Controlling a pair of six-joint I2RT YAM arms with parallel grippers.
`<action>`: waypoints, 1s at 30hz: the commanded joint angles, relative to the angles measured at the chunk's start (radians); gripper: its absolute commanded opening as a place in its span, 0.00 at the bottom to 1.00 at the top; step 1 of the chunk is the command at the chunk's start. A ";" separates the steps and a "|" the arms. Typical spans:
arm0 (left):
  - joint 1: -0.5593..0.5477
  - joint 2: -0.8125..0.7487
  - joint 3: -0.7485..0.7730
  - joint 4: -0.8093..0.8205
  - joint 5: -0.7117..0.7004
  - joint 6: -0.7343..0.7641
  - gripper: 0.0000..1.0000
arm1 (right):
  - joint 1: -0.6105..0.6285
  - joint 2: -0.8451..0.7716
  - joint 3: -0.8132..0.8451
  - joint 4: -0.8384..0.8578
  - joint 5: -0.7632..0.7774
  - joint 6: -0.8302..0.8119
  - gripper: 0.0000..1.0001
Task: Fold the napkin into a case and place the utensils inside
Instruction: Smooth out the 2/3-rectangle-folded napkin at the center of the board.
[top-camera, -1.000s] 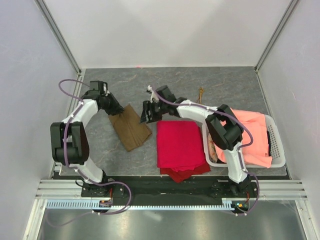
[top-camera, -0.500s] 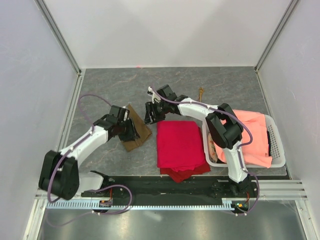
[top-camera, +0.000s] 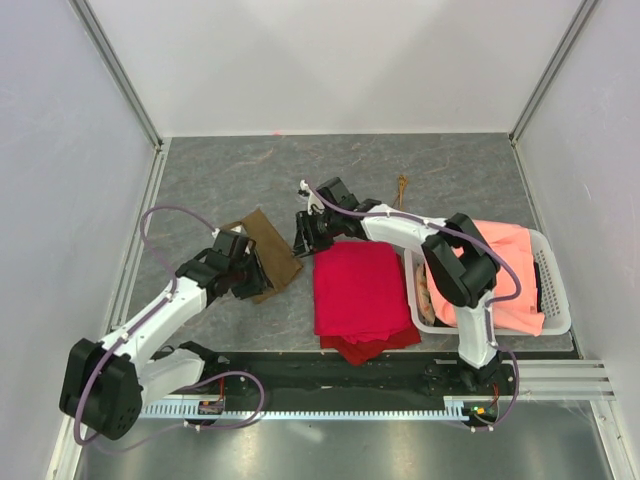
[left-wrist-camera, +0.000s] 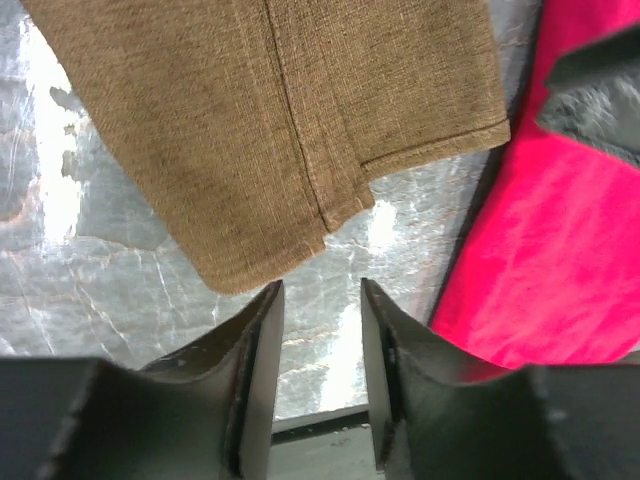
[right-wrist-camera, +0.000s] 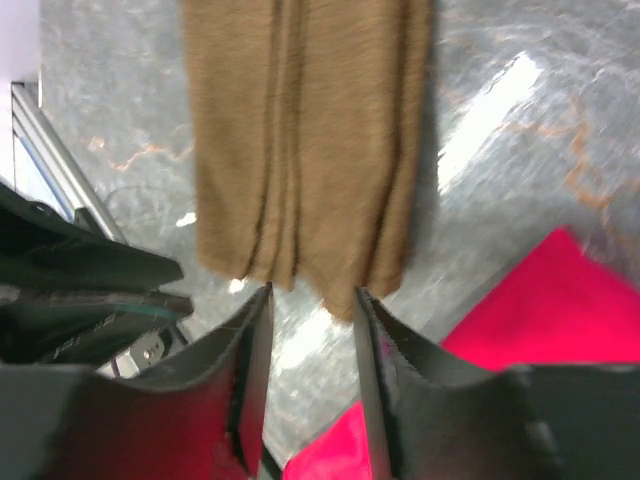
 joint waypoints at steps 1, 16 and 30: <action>0.013 -0.086 0.004 -0.009 -0.037 -0.103 0.39 | 0.048 -0.144 -0.055 0.028 0.090 0.006 0.52; 0.299 -0.108 0.056 0.028 0.262 -0.131 0.29 | 0.185 0.021 -0.071 0.179 -0.030 0.181 0.46; 0.308 -0.100 0.039 0.044 0.284 -0.125 0.28 | 0.202 0.081 -0.085 0.268 -0.043 0.225 0.40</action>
